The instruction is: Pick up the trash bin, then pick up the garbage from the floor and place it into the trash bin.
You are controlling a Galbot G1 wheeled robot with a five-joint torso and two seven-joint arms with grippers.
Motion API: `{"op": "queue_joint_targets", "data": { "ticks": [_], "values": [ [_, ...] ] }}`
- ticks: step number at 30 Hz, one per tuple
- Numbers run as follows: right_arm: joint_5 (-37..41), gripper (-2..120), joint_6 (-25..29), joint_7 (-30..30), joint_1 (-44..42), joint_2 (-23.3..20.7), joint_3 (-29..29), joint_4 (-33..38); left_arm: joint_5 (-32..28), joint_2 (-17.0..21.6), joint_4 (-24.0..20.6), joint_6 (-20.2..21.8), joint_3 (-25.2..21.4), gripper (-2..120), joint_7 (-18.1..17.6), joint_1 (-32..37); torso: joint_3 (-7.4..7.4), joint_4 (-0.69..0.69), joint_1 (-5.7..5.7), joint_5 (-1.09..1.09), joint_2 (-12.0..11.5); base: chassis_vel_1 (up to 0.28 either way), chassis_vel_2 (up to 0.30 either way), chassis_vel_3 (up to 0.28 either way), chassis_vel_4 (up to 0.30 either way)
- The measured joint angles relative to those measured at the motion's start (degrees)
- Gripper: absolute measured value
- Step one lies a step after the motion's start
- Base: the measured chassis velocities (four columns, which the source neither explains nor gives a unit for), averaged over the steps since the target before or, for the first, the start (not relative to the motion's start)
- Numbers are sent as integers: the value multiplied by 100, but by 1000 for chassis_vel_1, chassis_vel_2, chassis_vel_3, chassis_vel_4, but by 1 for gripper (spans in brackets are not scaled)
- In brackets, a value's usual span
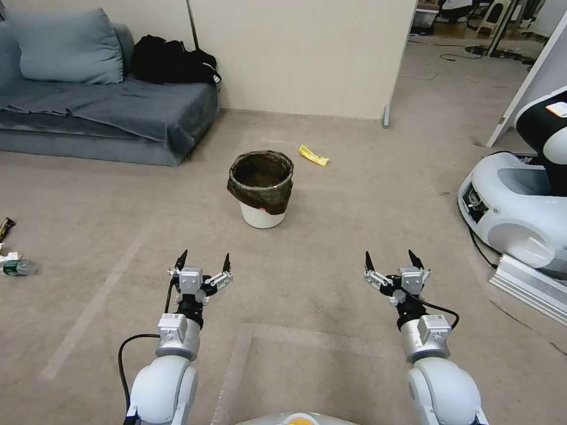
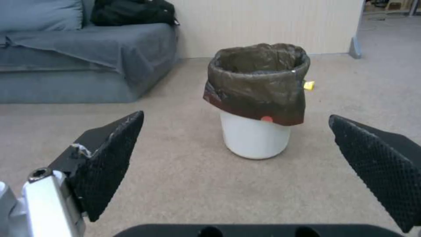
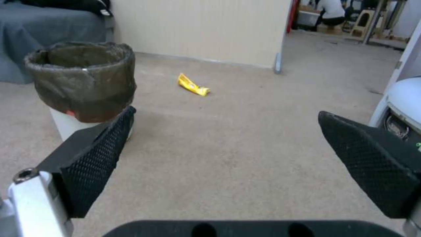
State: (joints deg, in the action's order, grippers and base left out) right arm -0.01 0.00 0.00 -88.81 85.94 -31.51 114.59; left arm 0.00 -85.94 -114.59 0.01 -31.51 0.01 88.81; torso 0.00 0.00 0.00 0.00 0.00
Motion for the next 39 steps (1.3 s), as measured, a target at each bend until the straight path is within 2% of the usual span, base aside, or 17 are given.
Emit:
{"op": "queue_joint_targets", "data": {
  "ticks": [9,11,12,14,16,18,19,21,22,30,33,39],
  "values": [
    [-10,100,3,6,-30,7,0,26,9,-2,-49,37,9,100,-14,18,0,1,0,0,0,0,0,0,0],
    [-154,100,92,74,-340,101,40,299,94,-32,-373,309,131,100,-220,156,0,0,0,1,0,0,0,0,0],
    [-154,100,92,74,-340,101,40,299,94,-32,-373,309,131,100,-220,156,0,0,0,1,0,0,0,0,0],
    [-381,100,251,189,-817,243,98,715,229,-82,-847,730,312,100,-541,371,0,-1,0,0,0,0,0,0,0],
    [-458,100,304,228,-983,296,121,862,269,-97,-993,856,369,100,-640,436,-1,-1,0,0,0,0,0,0,0],
    [-667,100,443,331,-1420,424,174,1246,396,-145,-1447,1258,549,100,-944,640,0,-1,0,0,0,0,0,0,0],
    [-667,100,443,331,-1420,424,174,1246,396,-145,-1447,1258,549,100,-944,640,0,-1,0,0,0,0,0,0,0],
    [-916,100,615,460,-1947,584,239,1711,516,-203,-1966,1732,764,100,-1283,874,-1,0,0,0,0,0,0,0,0],
    [-962,100,648,482,-2039,612,251,1788,501,-218,-2041,1831,849,100,-1295,911,-1,-1,0,0,1,0,0,0,0],
    [-999,100,691,500,-2109,630,262,1846,501,-228,-2084,1914,973,100,-1294,945,-1,1,0,1,1,0,0,0,0],
    [-943,100,1000,333,-2076,627,232,1805,489,-192,-2080,1866,965,100,-1267,948,0,0,0,0,1,0,0,0,0],
    [-922,100,1040,300,-2060,625,225,1785,433,-157,-2045,1803,968,100,-1256,946,-1,0,0,0,1,0,0,0,0]
  ]
}}
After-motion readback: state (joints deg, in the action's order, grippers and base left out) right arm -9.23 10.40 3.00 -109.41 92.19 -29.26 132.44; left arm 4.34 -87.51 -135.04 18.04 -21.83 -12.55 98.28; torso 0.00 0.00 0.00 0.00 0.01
